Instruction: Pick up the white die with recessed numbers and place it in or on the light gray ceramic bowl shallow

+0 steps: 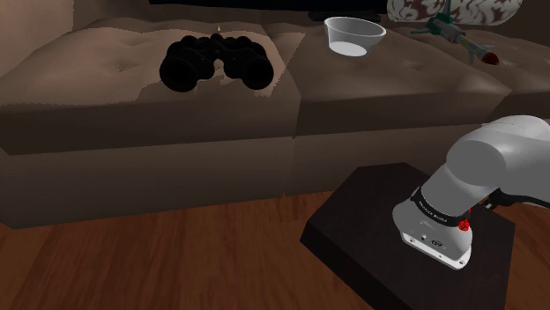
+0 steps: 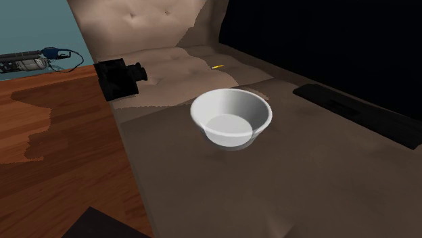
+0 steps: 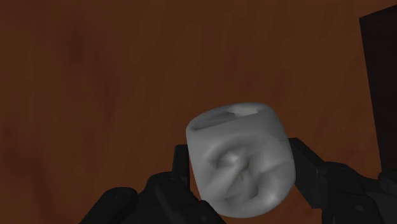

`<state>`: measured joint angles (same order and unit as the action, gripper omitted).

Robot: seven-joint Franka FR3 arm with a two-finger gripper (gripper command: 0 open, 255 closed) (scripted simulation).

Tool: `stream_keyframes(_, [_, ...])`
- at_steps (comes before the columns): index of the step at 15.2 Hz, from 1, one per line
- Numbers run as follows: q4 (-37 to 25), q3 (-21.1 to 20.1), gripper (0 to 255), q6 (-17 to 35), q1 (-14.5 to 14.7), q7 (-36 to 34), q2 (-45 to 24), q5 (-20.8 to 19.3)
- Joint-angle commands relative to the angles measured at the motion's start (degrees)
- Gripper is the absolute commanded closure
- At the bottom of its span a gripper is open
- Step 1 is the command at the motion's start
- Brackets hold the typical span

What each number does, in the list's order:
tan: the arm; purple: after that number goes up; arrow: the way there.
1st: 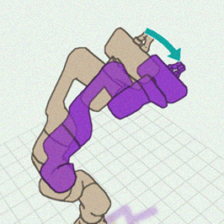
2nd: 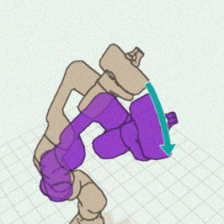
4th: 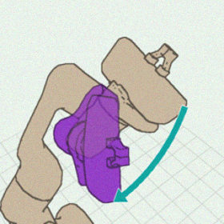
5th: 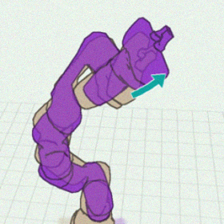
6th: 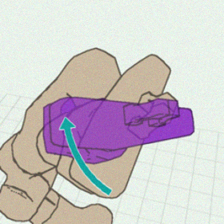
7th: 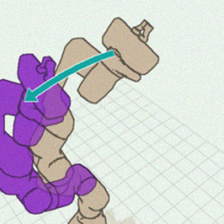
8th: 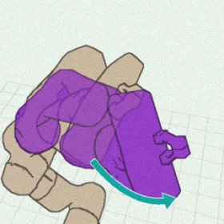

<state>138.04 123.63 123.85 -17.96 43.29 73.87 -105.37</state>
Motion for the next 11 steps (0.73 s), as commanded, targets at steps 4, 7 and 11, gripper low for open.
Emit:
stream_keyframes(4, [0.0,0.0,255,0.0,0.0,0.0,0.0,0.0])
stream_keyframes(7, [0.0,0.0,255,0.0,0.0,0.0,0.0,0.0])
stream_keyframes(11, [1.0,-1.3,255,-0.3,-0.8,0.3,-1.0,1.3])
